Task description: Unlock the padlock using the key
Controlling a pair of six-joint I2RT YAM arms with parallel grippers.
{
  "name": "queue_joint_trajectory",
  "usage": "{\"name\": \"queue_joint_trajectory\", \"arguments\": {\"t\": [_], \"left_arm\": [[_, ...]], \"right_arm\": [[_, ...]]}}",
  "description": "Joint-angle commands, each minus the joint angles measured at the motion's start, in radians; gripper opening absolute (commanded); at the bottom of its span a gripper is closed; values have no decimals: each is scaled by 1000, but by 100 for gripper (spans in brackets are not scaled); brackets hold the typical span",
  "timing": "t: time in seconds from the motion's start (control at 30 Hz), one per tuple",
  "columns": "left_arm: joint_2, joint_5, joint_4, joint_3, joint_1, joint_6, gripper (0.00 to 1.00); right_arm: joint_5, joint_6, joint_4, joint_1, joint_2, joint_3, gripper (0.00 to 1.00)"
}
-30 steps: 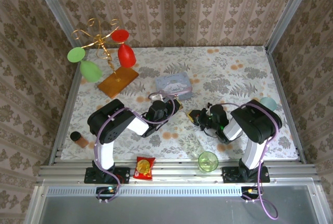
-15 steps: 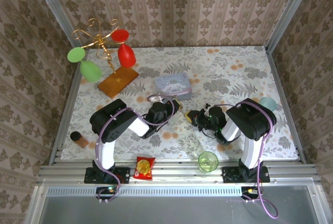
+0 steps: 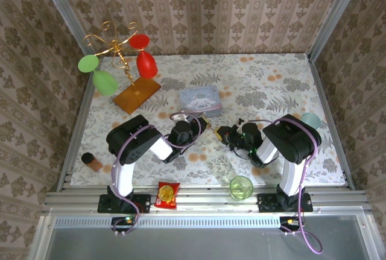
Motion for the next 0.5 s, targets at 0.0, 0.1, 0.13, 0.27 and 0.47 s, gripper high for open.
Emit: {"name": "queue_joint_trajectory", "arguments": {"t": [0.0, 0.1, 0.13, 0.27, 0.47], "left_arm": [[-5, -1, 88, -5, -11, -18, 0], [-5, -4, 91, -6, -12, -19, 0], [-5, -7, 95, -8, -11, -23, 0], [-9, -10, 95, -6, -9, -23, 0], [-7, -5, 88, 10, -7, -22, 0]], "right_arm": [[36, -2, 30, -2, -1, 30, 0], [23, -8, 30, 0, 15, 45, 0], [20, -6, 30, 1, 20, 46, 0], [22, -8, 30, 3, 20, 29, 0], [28, -17, 30, 4, 8, 8, 0]]}}
